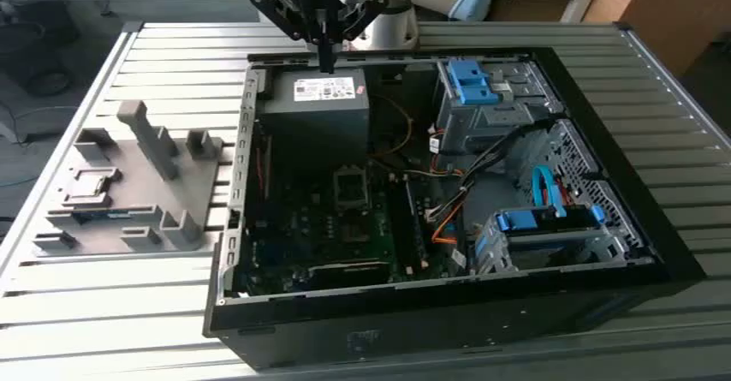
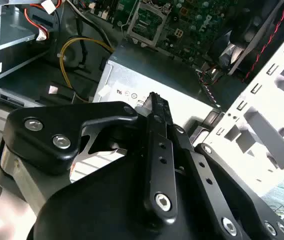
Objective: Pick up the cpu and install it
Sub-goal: 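Reach for the cpu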
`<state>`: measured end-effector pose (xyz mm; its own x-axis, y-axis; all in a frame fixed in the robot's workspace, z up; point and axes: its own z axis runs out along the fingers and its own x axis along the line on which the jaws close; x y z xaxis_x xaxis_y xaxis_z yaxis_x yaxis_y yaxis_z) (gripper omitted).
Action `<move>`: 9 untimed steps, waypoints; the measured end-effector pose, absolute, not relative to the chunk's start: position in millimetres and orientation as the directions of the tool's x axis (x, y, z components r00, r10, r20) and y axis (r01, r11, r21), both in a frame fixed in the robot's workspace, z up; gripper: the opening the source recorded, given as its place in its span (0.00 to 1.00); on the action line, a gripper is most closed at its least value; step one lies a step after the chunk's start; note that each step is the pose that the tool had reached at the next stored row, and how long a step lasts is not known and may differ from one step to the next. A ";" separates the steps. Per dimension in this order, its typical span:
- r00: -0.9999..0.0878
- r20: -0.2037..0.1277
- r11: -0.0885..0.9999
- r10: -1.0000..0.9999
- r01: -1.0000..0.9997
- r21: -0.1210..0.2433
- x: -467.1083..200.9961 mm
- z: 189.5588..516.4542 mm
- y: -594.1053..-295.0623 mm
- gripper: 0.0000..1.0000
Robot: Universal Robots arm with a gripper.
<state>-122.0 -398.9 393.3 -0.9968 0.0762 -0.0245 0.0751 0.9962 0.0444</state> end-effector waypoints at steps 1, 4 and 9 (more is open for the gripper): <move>-0.997 -0.024 0.996 0.076 0.075 0.044 -122.0 393.3 -398.9 0.10; -0.997 -0.024 0.996 0.076 0.075 0.044 -122.0 393.3 -398.9 0.10; -0.997 -0.024 0.996 0.076 0.075 0.044 -125.9 393.3 -399.0 0.10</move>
